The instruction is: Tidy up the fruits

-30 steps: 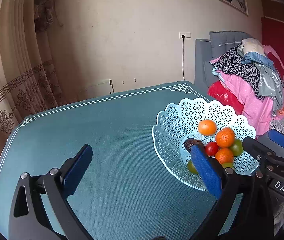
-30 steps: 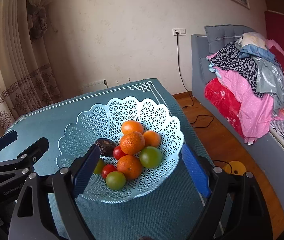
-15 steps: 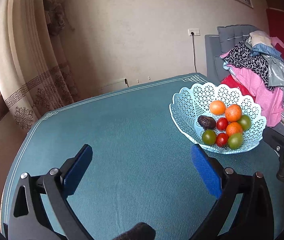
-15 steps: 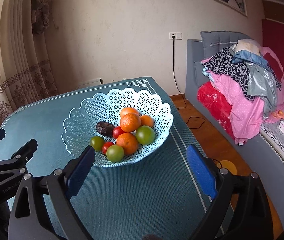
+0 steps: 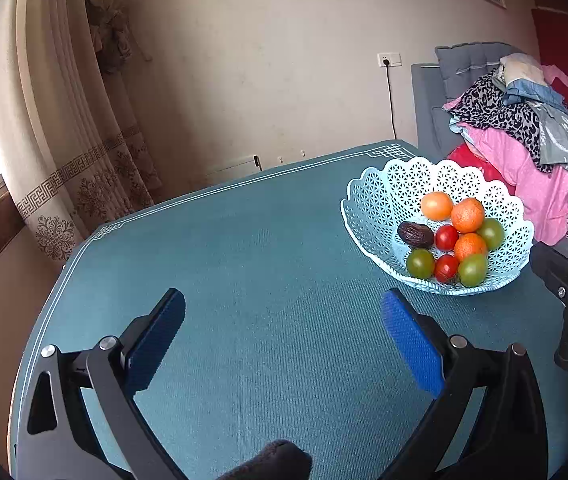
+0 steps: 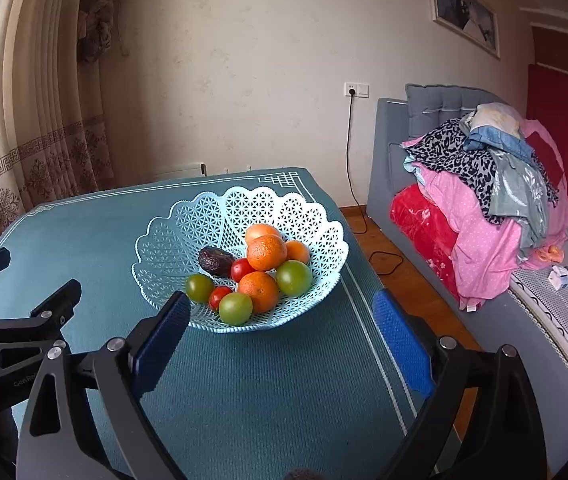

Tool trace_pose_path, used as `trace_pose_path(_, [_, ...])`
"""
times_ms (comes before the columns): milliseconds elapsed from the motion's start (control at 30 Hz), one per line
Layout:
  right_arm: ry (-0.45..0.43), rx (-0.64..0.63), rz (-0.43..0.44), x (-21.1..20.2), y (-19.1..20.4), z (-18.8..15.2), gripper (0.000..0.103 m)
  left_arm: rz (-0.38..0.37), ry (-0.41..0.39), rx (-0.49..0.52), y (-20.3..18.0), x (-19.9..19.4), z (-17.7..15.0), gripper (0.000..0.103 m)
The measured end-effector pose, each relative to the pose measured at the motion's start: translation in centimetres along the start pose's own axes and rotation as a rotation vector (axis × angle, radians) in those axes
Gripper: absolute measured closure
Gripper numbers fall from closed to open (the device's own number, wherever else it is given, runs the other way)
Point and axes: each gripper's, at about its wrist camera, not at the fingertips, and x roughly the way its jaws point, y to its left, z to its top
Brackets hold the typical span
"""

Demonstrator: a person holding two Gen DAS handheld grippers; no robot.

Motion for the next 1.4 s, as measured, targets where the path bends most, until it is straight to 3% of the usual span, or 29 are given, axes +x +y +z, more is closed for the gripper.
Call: trace_pose_path(1400, [0.033,0.004,0.009,1.7,-0.1,-0.3,0.011,0.001,0.025,0.044,-1.4,2.0,0.7,0.003])
